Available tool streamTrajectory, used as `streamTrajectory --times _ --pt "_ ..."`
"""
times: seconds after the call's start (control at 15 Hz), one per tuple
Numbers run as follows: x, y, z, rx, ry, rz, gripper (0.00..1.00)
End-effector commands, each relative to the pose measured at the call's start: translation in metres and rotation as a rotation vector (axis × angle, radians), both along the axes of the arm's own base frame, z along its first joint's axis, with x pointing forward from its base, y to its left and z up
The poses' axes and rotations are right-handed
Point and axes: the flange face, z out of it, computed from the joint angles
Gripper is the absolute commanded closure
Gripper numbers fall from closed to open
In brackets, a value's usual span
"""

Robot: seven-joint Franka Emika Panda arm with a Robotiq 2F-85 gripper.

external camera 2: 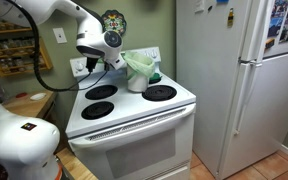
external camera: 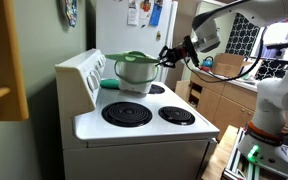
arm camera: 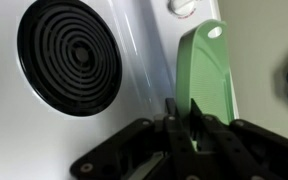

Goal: Close the open bin

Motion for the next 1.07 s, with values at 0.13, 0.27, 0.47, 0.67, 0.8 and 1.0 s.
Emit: streamTrajectory --times 0.13,0.27,0.47,0.67,0.8,1.0 --pt "0.002 0.004 0.006 0.014 0.007 0.000 0.86" --pt "0.001 0.006 0.007 0.008 0.004 0.002 0.86" --pt "0.001 0.006 0.007 0.007 0.003 0.001 0.86" --pt "0.001 0.006 0.007 0.007 0.003 0.002 0.86" --pt "0.004 0.004 0.012 0.085 0.036 -0.036 0.96" --pt "0.005 0.012 0.015 0.232 0.134 -0.037 0.96"
